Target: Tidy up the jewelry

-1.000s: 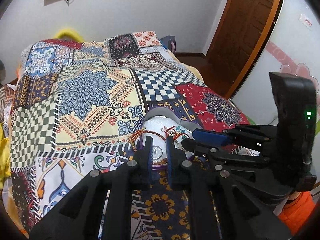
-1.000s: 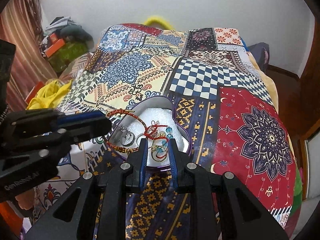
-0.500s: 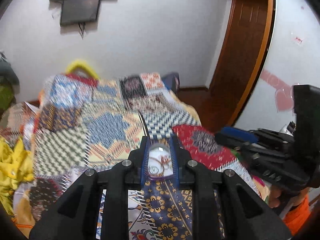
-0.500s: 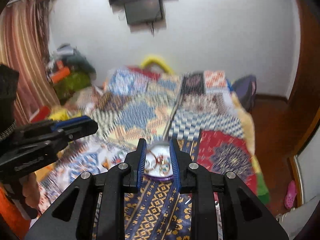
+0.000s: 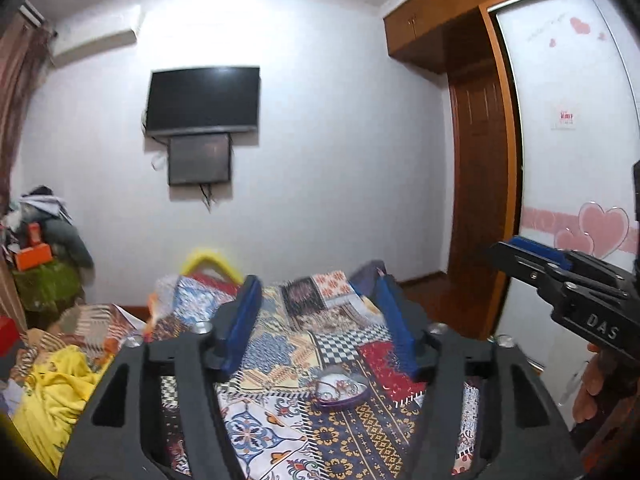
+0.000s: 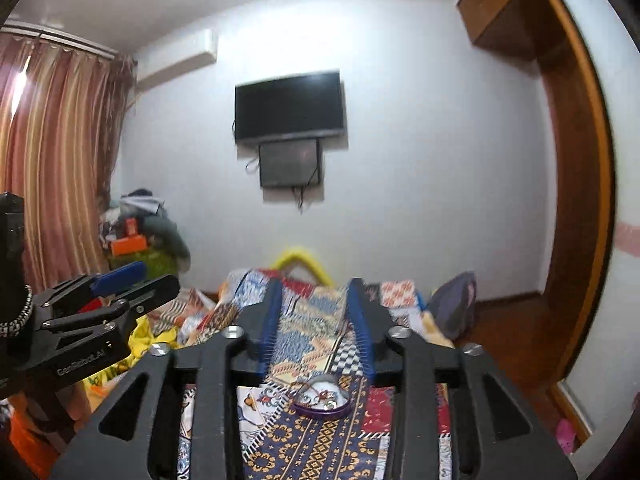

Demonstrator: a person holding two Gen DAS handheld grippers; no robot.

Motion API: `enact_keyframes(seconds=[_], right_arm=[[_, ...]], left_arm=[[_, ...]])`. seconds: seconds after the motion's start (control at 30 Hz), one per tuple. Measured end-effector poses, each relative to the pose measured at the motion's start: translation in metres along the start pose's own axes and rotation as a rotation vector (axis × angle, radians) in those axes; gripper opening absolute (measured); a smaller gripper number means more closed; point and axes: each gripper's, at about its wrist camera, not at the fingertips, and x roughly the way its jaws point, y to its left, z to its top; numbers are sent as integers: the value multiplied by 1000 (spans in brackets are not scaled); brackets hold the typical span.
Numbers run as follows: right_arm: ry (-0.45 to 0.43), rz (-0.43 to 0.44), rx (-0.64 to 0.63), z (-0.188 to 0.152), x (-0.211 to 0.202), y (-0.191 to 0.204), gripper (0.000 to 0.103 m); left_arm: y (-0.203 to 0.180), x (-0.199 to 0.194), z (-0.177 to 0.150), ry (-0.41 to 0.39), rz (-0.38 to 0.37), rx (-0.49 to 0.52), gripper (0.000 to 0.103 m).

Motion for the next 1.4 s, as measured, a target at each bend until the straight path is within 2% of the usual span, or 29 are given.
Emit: enact_keyframes(seconds=[0.07,0.1,0.17,0.27,0.33,0.83,1.4], right_arm=[[-36,-28,-13,1,-14,6,61],[-46,-38,-15,1,-15,8,68],[-76,-71,-17,1,-22,11,87],[-103,-118,-24,1,-24,14,99],[-114,-145,-29,1,-27,16,103],[-87,-160,-34,-5,-41,14,103],[-54,-143,-25,-6,-42,13,103]], left_arm=[[-1,-12,1,-24,19,-2,87],[-1,-19,1,-39,26,-6,91],[-2,-29,0,-51,30,-17,96],[-2,-35,0,-50,29,-19,97],[-3,-38,-1,-50,26,-22,97],[-2,-51,-5,-40,15,-33,97],[-3,-43,-9,-16,13,-42,99]])
